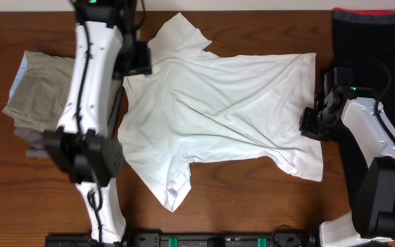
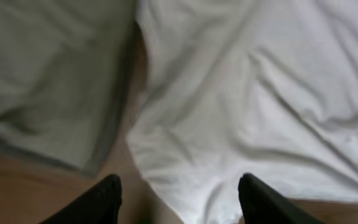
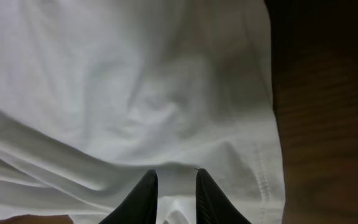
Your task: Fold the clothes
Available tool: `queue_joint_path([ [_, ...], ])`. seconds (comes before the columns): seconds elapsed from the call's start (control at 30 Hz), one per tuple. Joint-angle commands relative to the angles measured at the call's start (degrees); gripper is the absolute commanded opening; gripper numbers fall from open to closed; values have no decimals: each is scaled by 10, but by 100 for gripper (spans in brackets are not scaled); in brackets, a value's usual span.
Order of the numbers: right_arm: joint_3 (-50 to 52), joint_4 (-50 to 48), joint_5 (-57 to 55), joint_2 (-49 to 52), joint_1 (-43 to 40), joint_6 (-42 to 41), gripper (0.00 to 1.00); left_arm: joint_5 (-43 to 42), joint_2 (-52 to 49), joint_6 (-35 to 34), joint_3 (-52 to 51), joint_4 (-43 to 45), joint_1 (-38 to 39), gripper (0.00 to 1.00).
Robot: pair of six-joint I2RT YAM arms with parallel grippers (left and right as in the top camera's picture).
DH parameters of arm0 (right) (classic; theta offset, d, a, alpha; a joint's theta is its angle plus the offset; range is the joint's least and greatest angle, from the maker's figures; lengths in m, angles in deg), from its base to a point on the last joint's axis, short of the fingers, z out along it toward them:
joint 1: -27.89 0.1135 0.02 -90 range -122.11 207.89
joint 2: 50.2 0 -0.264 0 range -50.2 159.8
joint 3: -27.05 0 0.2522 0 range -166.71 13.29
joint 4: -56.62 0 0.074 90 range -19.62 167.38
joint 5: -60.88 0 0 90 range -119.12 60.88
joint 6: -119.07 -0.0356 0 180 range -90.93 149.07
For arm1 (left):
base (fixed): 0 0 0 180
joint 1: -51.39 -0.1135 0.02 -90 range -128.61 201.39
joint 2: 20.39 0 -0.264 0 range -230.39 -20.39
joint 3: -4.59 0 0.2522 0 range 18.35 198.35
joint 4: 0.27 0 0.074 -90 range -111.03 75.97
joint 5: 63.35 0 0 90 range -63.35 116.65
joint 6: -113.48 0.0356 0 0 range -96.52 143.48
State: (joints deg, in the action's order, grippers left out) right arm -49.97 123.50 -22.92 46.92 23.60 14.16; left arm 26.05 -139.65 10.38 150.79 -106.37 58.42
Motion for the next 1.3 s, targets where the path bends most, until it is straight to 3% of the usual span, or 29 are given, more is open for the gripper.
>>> queue_joint_path([
  [0.0,8,-10,0,0,-2,-7,20,73,48,-45,-3,-45,-9,61],
  [0.17,42,-39,14,1,-2,-8,22,71,127,-79,-97,-45,-9,61],
  [0.33,53,-50,33,1,-2,8,26,67,211,-117,-287,-31,-8,61],
  [0.57,53,-59,92,1,-2,57,27,-169,326,-72,-639,168,-3,61],
  [0.77,53,-66,131,1,-2,84,28,-189,334,-78,-821,282,4,61],
  [1.13,53,-67,134,1,-1,81,30,-194,331,-128,-936,454,4,61],
  [1.27,53,-73,134,1,-1,81,31,-167,313,-142,-939,474,4,43],
])
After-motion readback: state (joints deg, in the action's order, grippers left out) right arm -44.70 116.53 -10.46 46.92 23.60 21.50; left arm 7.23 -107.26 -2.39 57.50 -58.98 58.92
